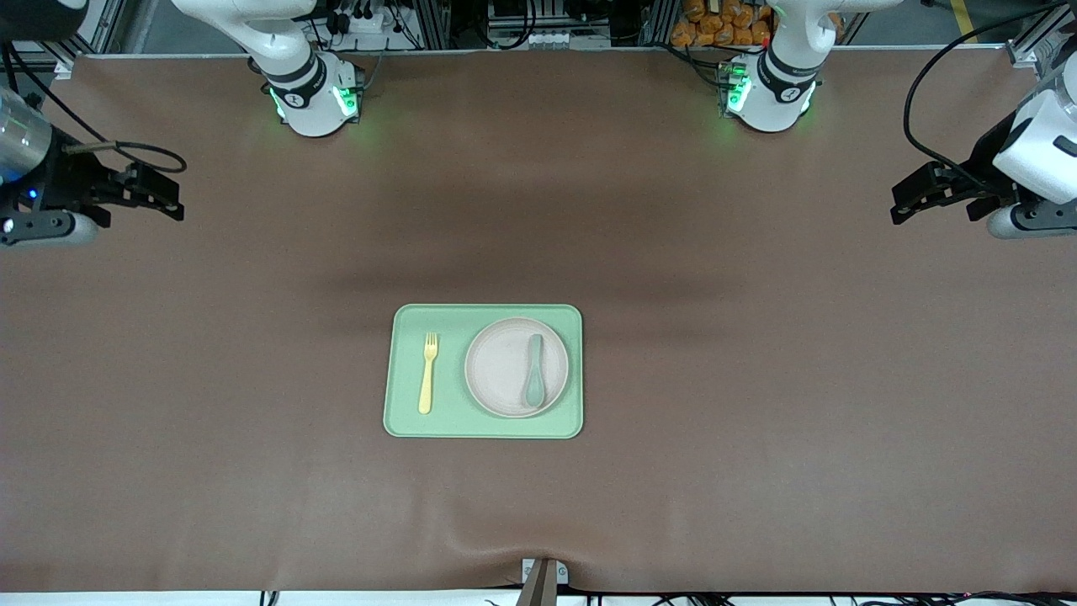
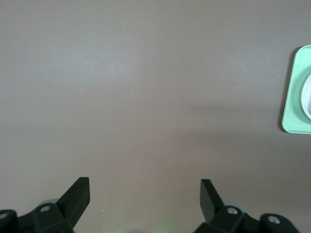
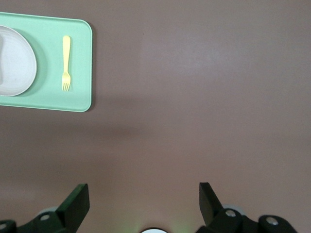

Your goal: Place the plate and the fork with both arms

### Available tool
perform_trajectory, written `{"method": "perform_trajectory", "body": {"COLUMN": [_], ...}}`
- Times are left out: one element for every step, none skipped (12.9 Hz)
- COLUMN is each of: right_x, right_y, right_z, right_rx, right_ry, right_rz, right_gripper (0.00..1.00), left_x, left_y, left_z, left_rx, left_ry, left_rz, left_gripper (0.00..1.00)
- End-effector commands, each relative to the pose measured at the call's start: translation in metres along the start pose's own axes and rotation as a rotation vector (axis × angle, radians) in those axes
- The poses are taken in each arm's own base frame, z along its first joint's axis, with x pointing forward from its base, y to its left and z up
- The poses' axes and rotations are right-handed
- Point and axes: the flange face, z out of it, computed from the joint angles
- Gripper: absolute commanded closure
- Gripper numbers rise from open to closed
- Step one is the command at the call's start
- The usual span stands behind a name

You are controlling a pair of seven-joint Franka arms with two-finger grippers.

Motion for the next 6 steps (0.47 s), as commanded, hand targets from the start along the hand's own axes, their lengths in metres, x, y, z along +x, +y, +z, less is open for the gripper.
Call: {"method": "perform_trajectory", "body": {"right_x": [0.005,0.017,0.019,0.019,0.019,0.019], "right_y": [0.017,0.021,0.023,0.021,0.021,0.022], "right_z": [-0.020,-0.024,-0.025,-0.028,-0.028,-0.028], "right_rx": [-0.007,-0.007,-0.013,-0.030,-0.039,-0.035], "right_ry": [0.054,0.061,0.063,0.068,0.067,0.069], "right_rz": [0.002,0.003,0.004,-0.005,-0.007,-0.007], "right_gripper": [0.00,0.00,0.00,0.00,0.00,0.00], "left_x": [-0.005,-0.005,-0.005,-0.005,-0.006,-0.006], "left_y": [-0.006,-0.005,-0.005,-0.005,-0.005,-0.005], "left_z": [-0.006,-0.006,-0.006,-0.006,-0.006,-0.006], "left_rx": [-0.004,-0.004,-0.004,-0.004,-0.004,-0.004], "left_ry": [0.006,0.006,0.006,0.006,0.004,0.004], "left_rz": [0.011,0.012,0.012,0.012,0.012,0.012], "left_gripper": [0.00,0.00,0.00,0.00,0.00,0.00]}}
